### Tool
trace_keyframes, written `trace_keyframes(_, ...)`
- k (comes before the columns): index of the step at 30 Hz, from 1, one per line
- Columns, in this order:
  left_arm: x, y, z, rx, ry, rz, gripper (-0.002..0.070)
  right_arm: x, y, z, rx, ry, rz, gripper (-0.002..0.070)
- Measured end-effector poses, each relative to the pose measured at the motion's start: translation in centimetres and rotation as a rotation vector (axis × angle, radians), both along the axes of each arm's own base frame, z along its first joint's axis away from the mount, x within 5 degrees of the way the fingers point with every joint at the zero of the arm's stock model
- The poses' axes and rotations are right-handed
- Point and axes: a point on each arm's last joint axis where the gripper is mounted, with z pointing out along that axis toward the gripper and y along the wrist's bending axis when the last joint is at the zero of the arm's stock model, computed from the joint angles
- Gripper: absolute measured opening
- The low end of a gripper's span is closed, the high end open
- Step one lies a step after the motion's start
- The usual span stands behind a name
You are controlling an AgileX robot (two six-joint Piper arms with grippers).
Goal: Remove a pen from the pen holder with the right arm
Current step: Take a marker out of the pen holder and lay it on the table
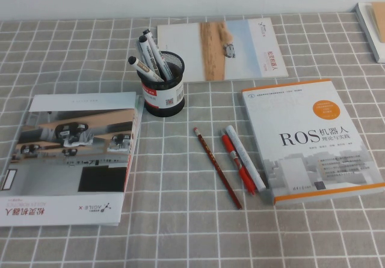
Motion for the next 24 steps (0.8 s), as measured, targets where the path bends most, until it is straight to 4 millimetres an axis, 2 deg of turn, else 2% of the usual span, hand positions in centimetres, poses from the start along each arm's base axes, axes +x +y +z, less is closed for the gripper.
trace_keyframes(6,0.0,0.0,0.0,0.000,0.000,0.000,-0.0005,3.1,0.7,-0.1,-0.037,0.020,0.026,-0.0012)
trace_keyframes(10,0.0,0.0,0.0,0.000,0.000,0.000,-0.0005,4.7,2.4,0.0,-0.049,0.022,0.092,-0.0012)
trace_keyframes(13,0.0,0.0,0.0,0.000,0.000,0.000,-0.0005,6.4,5.3,0.3,-0.070,0.004,0.195,-0.0012)
trace_keyframes(24,0.0,0.0,0.0,0.000,0.000,0.000,-0.0005,11.3,17.3,-1.3,-0.179,0.004,0.514,-0.0012)
